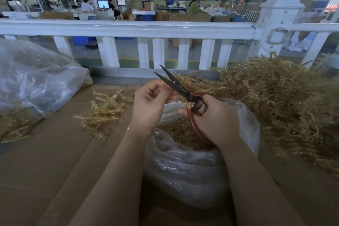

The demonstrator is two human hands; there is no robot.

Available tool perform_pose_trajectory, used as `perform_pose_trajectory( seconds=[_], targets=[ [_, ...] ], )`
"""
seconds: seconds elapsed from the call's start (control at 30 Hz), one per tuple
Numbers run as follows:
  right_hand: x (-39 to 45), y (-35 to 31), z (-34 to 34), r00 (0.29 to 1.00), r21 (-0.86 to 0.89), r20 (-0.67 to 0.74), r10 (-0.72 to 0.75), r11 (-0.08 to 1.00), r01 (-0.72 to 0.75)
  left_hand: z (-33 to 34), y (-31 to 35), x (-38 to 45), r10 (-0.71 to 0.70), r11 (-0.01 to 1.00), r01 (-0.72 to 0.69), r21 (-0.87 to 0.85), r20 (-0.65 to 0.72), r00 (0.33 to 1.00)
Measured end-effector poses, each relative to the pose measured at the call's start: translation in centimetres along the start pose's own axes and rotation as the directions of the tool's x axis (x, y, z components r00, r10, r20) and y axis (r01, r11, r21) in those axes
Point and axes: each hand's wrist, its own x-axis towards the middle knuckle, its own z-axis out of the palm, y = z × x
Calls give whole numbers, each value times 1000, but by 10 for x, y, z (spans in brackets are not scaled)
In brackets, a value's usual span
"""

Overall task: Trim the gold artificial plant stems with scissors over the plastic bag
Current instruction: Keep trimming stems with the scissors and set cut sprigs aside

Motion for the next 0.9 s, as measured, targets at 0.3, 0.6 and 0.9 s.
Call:
perform_pose_trajectory(
  seconds=[0.3,0.6,0.9],
  targets=[
    [1,0,1,1000,51,6,4,999,-4,1,-1,1,0,1000,0,-17,0,1000],
    [1,-7,-3,979,365,125,162,910,-197,-1,4,3,-189,942,187,-280,19,982],
    [7,-10,-12,918,721,247,312,574,-389,-1,4,4,-278,852,298,-431,110,954]
  ],
)
